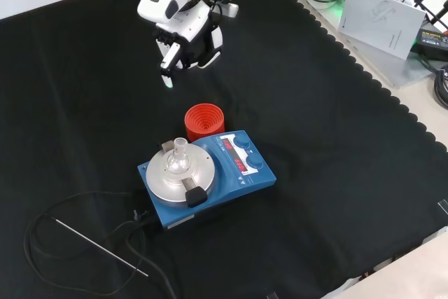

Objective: Turn on the heater.

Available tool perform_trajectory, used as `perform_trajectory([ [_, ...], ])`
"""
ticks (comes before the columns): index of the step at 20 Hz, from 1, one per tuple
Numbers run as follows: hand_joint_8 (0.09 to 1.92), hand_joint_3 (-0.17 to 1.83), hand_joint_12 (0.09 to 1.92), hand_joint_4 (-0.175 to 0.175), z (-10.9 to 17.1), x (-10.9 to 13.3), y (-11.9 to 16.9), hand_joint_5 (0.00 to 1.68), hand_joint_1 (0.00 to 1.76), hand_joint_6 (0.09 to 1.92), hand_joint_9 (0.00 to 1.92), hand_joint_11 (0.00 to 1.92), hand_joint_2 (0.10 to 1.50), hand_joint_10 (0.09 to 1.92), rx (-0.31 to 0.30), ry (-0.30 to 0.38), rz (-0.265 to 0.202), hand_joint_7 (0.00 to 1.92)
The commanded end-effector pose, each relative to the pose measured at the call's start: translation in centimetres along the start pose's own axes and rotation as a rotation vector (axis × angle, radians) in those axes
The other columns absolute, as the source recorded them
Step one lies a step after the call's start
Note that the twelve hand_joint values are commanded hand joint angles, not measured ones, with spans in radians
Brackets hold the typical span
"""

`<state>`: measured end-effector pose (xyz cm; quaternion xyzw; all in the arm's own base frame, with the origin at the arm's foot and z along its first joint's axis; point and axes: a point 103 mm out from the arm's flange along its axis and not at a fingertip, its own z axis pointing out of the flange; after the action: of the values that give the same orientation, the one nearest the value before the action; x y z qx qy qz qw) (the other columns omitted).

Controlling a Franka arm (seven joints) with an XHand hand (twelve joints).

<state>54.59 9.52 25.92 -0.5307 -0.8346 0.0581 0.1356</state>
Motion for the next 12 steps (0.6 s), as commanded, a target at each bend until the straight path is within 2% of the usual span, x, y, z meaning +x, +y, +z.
perform_trajectory([
  [1,1.18,1.12,1.01,-0.103,1.0,0.9,-3.0,0.22,1.49,1.01,1.5,1.31,0.52,1.06,0.015,0.024,-0.026,1.54],
  [5,1.22,1.12,1.04,-0.101,2.5,1.3,-5.2,0.2,1.51,1.01,1.52,1.32,0.52,1.13,0.037,0.044,-0.041,1.52],
  [12,1.36,1.14,1.1,-0.095,3.3,3.4,-8.1,0.15,1.55,1.0,1.6,1.33,0.53,1.25,0.03,0.07,-0.019,1.57],
])
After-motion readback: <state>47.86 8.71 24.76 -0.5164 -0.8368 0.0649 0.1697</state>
